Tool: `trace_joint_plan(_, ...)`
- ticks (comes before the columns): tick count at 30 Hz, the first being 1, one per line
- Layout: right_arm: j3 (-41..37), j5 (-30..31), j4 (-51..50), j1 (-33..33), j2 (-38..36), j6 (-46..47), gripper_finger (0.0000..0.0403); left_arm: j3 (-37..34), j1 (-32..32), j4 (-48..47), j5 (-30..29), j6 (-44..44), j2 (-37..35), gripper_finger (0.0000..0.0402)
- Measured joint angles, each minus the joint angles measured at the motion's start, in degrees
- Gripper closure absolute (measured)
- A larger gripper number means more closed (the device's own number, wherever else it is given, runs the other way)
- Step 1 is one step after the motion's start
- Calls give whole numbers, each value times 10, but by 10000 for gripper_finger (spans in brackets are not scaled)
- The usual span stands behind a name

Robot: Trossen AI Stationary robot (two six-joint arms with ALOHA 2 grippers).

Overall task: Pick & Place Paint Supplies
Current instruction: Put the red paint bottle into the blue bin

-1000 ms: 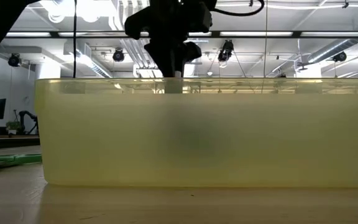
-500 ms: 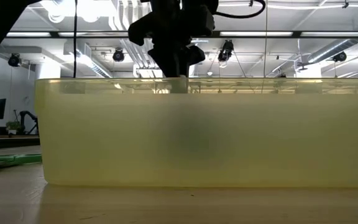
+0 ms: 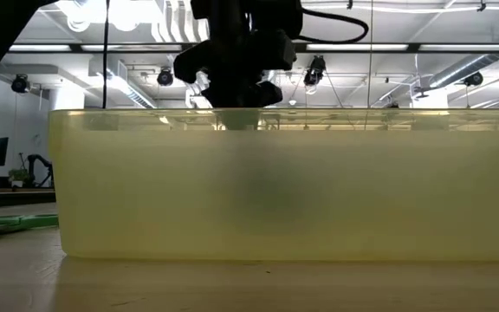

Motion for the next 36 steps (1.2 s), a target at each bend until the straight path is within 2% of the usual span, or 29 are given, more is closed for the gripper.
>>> trace_joint_plan(36,0,-1,1,0,0,-2,133,-40,12,49,0,-13,-2,281)
